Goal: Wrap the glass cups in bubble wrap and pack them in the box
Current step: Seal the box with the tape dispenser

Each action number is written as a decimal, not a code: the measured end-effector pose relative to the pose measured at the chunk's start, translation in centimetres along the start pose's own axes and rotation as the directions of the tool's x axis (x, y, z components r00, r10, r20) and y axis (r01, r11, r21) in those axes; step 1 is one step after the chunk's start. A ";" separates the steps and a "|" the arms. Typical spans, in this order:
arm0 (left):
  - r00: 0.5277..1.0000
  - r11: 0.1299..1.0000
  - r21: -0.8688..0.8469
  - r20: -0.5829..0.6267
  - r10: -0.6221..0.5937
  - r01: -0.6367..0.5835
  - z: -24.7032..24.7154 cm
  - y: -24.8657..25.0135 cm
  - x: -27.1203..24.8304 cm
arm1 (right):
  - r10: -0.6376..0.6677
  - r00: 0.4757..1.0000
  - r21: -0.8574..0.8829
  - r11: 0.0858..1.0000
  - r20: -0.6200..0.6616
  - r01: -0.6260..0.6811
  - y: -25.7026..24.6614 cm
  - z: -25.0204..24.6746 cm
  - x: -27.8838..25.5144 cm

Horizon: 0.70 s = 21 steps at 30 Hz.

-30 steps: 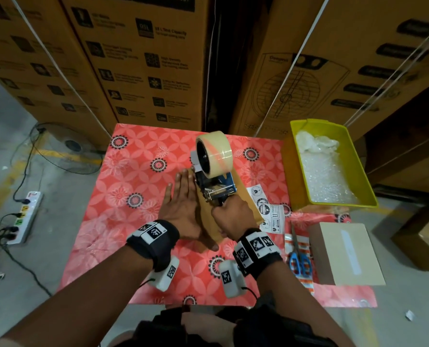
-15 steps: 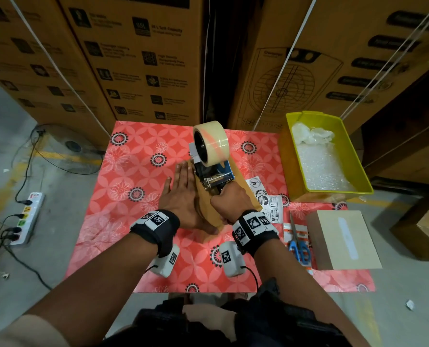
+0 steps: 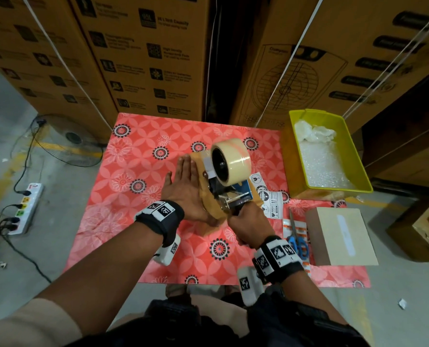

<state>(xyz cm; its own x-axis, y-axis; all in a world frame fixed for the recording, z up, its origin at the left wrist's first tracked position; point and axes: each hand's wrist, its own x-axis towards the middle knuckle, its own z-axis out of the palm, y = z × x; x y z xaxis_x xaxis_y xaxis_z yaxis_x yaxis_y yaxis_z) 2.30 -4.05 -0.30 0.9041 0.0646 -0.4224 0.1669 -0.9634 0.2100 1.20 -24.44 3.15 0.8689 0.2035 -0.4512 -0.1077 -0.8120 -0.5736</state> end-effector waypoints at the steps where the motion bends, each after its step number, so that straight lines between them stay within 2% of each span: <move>1: 1.000 1.000 0.003 -0.001 0.012 -0.012 0.1 0.0 0.0 | 0.006 1.000 -0.006 1.000 0.004 -0.006 0.7 0.2 -0.4; 6: 0.995 0.989 0.117 -0.039 0.094 -0.089 1.6 0.5 -0.4 | -0.016 1.000 0.019 1.000 -0.021 0.016 2.4 0.9 -1.1; 9: 0.977 0.960 0.222 -0.088 0.194 -0.170 2.1 0.3 -0.1 | -0.022 0.999 0.033 0.999 -0.030 0.023 2.6 1.1 -1.1; 12: 0.966 0.947 0.220 -0.056 0.254 -0.236 2.1 -0.2 0.6 | -0.012 0.999 0.059 0.998 -0.035 0.014 2.7 1.2 -1.1; 21: 0.958 0.947 0.212 -0.101 0.268 -0.243 1.9 -0.3 0.6 | -0.057 0.996 0.039 0.997 -0.066 0.060 4.1 1.4 -3.3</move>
<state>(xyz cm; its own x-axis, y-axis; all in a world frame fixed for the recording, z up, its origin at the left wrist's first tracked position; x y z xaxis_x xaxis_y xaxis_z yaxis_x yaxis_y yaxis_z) 2.09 -4.23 -2.32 0.9508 -0.1700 -0.2591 -0.1446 -0.9829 0.1143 -2.77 -27.60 1.30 0.9036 0.2132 -0.3716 -0.0744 -0.7761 -0.6262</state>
